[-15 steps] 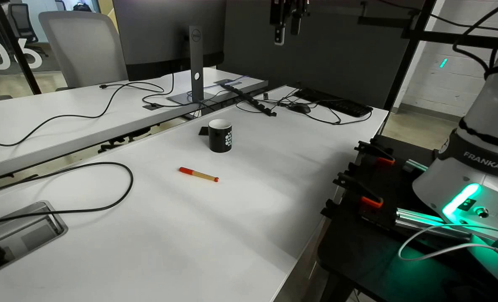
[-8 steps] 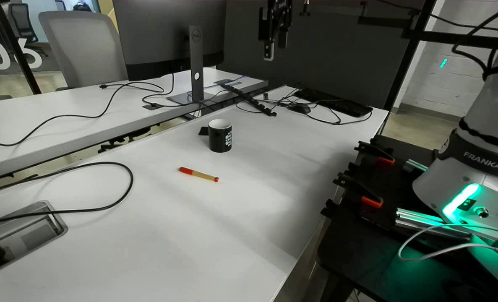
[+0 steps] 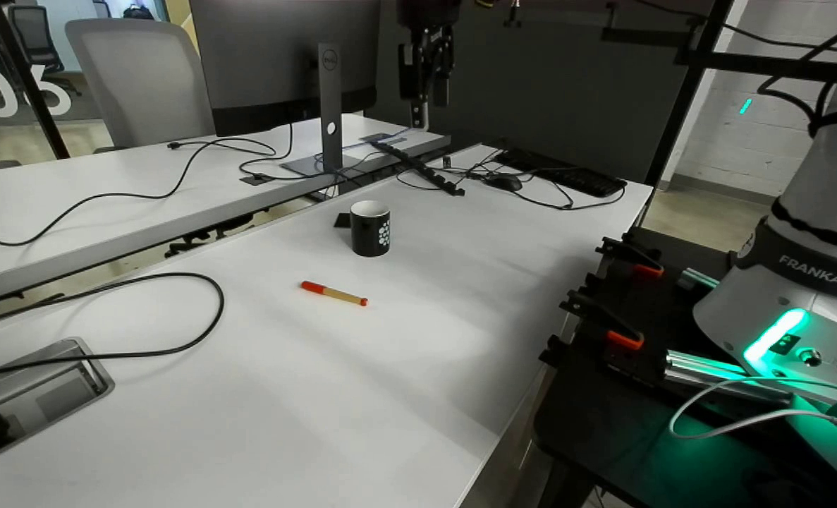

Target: Put the marker into the mug.

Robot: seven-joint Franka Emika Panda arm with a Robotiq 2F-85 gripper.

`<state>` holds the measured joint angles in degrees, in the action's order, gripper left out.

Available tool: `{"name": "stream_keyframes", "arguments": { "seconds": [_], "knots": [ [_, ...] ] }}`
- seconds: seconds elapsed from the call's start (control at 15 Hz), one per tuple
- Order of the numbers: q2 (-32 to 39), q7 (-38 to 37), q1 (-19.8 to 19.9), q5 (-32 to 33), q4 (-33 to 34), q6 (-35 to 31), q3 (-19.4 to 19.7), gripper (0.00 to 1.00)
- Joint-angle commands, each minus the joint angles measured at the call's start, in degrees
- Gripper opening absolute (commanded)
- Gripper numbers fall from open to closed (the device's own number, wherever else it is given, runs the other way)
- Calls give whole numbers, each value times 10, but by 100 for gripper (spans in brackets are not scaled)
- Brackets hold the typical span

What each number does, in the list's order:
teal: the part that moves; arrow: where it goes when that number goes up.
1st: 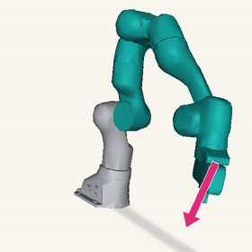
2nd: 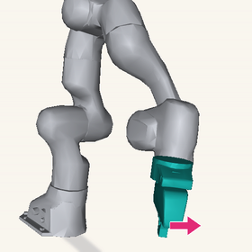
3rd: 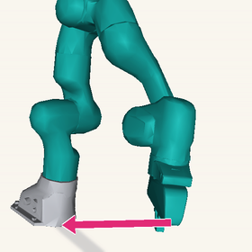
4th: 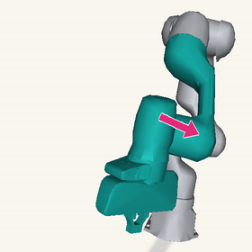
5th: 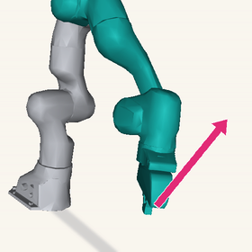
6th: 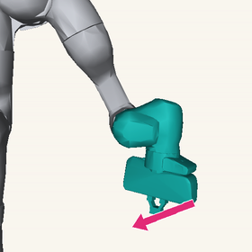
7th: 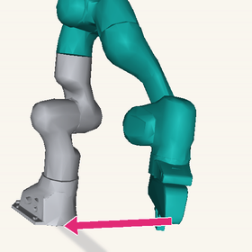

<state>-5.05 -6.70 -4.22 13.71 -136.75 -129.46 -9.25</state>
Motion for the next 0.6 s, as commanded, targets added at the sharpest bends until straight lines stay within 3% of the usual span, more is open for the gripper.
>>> {"name": "stream_keyframes", "arguments": {
  "seconds": [0.0, 0.13, 0.2, 0.53],
  "knots": [
    [65, -33, -5, 32, 60, -5, 5, 100],
    [98, -50, -5, 66, 94, 8, 11, 100],
    [54, -25, -9, 34, 48, -5, 12, 100],
    [64, -26, -11, 36, 55, -5, 14, 100]
  ]
}}
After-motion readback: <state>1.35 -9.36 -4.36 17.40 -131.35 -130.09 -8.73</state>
